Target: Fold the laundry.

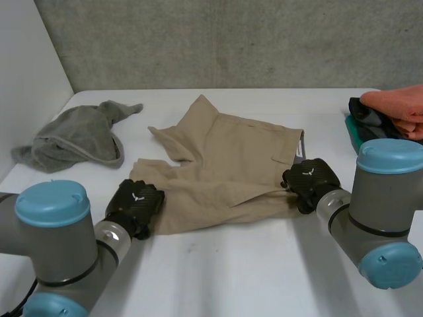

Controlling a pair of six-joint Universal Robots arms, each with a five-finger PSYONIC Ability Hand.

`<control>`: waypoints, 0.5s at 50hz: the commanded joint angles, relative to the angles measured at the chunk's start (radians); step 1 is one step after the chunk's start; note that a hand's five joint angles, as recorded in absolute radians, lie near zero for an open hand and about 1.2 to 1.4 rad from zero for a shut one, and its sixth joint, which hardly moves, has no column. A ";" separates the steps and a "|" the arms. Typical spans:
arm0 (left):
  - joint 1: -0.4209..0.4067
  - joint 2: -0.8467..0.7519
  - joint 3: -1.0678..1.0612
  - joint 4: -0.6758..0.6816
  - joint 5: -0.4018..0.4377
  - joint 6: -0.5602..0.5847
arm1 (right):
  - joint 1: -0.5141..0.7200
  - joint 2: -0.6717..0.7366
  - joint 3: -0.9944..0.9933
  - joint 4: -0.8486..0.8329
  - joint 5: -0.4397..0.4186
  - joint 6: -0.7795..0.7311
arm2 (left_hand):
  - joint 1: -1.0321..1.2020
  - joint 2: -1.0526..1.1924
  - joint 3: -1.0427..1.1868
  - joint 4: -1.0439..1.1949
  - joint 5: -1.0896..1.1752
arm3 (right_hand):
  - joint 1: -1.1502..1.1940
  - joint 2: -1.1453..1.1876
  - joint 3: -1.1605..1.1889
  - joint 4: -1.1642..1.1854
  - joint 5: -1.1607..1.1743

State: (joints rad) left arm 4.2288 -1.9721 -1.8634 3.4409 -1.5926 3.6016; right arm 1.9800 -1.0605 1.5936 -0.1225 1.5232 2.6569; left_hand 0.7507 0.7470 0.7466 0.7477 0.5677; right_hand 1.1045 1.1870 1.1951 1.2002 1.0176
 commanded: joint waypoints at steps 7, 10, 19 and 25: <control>0.007 -0.084 0.052 0.090 -0.006 0.014 | 0.000 -0.007 0.019 0.003 0.003 0.000 | 0.646 0.649 0.650 0.649 0.654 | 0.292 0.209 0.201 0.196 0.204; -0.003 -0.045 0.041 0.098 -0.007 0.016 | 0.003 -0.021 0.019 0.007 0.003 0.000 | 0.646 0.649 0.650 0.649 0.654 | 0.292 0.209 0.201 0.196 0.204; -0.021 0.154 0.004 -0.032 -0.015 0.022 | 0.011 -0.127 -0.003 0.144 0.005 -0.093 | 0.646 0.649 0.650 0.649 0.654 | 0.292 0.209 0.201 0.196 0.204; -0.024 0.346 -0.008 -0.377 -0.007 0.069 | 0.005 -0.222 -0.004 0.385 0.002 -0.264 | 0.646 0.649 0.650 0.649 0.654 | 0.292 0.209 0.201 0.196 0.204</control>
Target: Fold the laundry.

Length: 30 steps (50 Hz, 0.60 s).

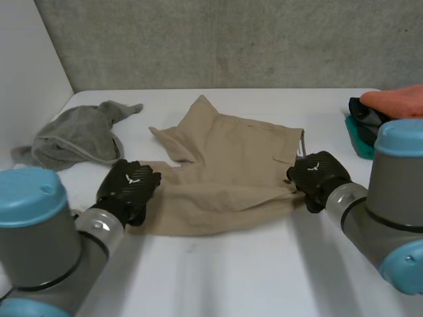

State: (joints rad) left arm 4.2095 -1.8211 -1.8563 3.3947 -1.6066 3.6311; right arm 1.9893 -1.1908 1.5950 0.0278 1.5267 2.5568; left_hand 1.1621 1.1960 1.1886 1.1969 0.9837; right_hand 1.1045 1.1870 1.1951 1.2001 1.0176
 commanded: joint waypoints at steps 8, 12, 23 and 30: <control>-0.017 0.232 -0.072 -0.335 0.023 0.034 | -0.001 -0.132 -0.003 0.279 -0.017 -0.185 | 0.234 0.200 0.208 0.199 0.238 | 0.292 0.209 0.201 0.196 0.204; -0.016 0.166 -0.093 -0.168 0.027 0.020 | -0.007 -0.109 -0.006 0.207 -0.019 -0.095 | -0.299 -0.332 -0.325 -0.333 -0.295 | 0.292 0.209 0.201 0.196 0.204; -0.032 0.004 -0.093 -0.058 0.050 -0.009 | -0.009 0.007 -0.004 0.115 -0.017 -0.006 | -0.420 -0.454 -0.447 -0.455 -0.416 | 0.292 0.209 0.201 0.196 0.204; -0.028 -0.053 -0.061 -0.041 0.054 -0.009 | -0.012 0.008 0.000 0.090 -0.016 -0.004 | -0.312 -0.346 -0.338 -0.346 -0.308 | 0.292 0.209 0.201 0.196 0.204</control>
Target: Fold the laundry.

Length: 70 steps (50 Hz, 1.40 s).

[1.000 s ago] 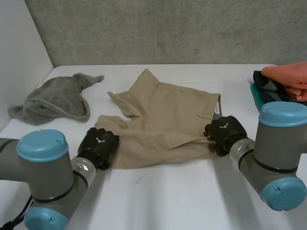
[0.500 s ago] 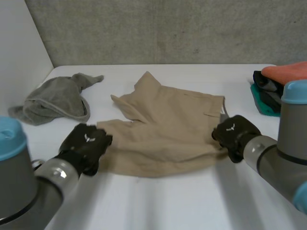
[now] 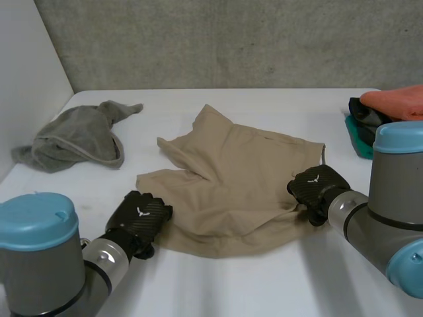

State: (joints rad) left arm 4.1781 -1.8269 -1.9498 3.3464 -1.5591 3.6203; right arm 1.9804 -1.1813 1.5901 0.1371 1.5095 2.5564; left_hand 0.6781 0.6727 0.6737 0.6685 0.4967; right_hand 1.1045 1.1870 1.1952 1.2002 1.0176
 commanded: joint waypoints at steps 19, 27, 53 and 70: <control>0.014 -0.189 0.094 0.054 0.008 0.014 | -0.005 0.014 0.014 -0.048 0.001 -0.004 | 0.187 0.193 0.192 0.197 0.194 | 0.292 0.209 0.201 0.196 0.204; 0.020 -0.198 0.121 0.076 0.007 0.014 | -0.003 0.015 0.017 -0.057 0.001 -0.005 | 0.577 0.582 0.581 0.586 0.584 | 0.292 0.209 0.201 0.196 0.204; -0.090 0.280 -0.015 -0.594 -0.085 0.150 | -0.011 -0.222 0.162 0.338 -0.011 -0.341 | 0.718 0.724 0.723 0.728 0.725 | 0.292 0.209 0.201 0.196 0.204; -0.170 0.108 0.179 -0.518 -0.078 0.159 | -0.117 -0.261 0.192 0.316 -0.124 -0.392 | 0.718 0.724 0.723 0.728 0.725 | 0.292 0.209 0.201 0.196 0.204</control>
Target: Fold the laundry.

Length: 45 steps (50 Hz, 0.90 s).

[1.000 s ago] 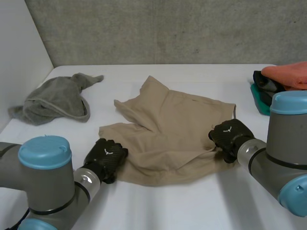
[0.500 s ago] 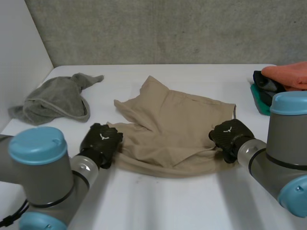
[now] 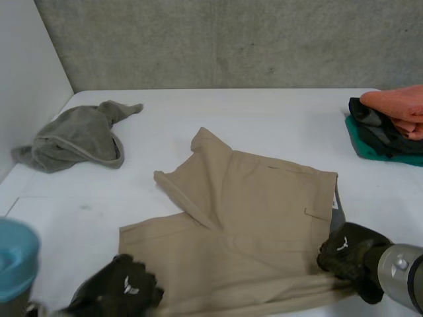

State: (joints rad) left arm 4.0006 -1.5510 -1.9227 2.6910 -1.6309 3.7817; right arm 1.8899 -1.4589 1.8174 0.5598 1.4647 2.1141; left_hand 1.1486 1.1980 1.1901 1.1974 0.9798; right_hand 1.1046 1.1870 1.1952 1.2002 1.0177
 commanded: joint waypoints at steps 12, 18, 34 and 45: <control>0.055 -0.651 0.707 0.576 -0.053 0.016 | -0.018 0.244 -0.203 -0.483 -0.052 0.256 | 0.248 0.198 0.206 0.199 0.242 | 0.292 0.209 0.201 0.196 0.204; 0.081 -0.853 0.942 0.694 -0.098 0.096 | -0.015 0.417 -0.355 -0.579 0.035 0.264 | 0.248 0.198 0.206 0.199 0.242 | 0.292 0.209 0.201 0.196 0.204; 0.094 -1.213 1.361 0.883 -0.107 0.257 | -0.015 0.681 -0.552 -0.987 0.114 0.262 | 0.248 0.198 0.206 0.199 0.242 | -0.496 -0.578 -0.586 -0.591 -0.583; 0.049 -1.066 1.222 0.897 -0.104 0.122 | -0.041 0.528 -0.420 -0.917 0.125 0.357 | -0.974 -1.023 -1.016 -1.023 -0.980 | -0.930 -1.013 -1.021 -1.026 -1.018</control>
State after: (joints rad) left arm 4.0768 -2.7331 -0.5846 3.5894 -1.7374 3.9826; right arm 1.8691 -0.8155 1.3081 -0.4401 1.5906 2.3987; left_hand 0.1886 0.2111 0.2128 0.2069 0.0491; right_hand 0.2353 0.2192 0.2163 0.2092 0.0501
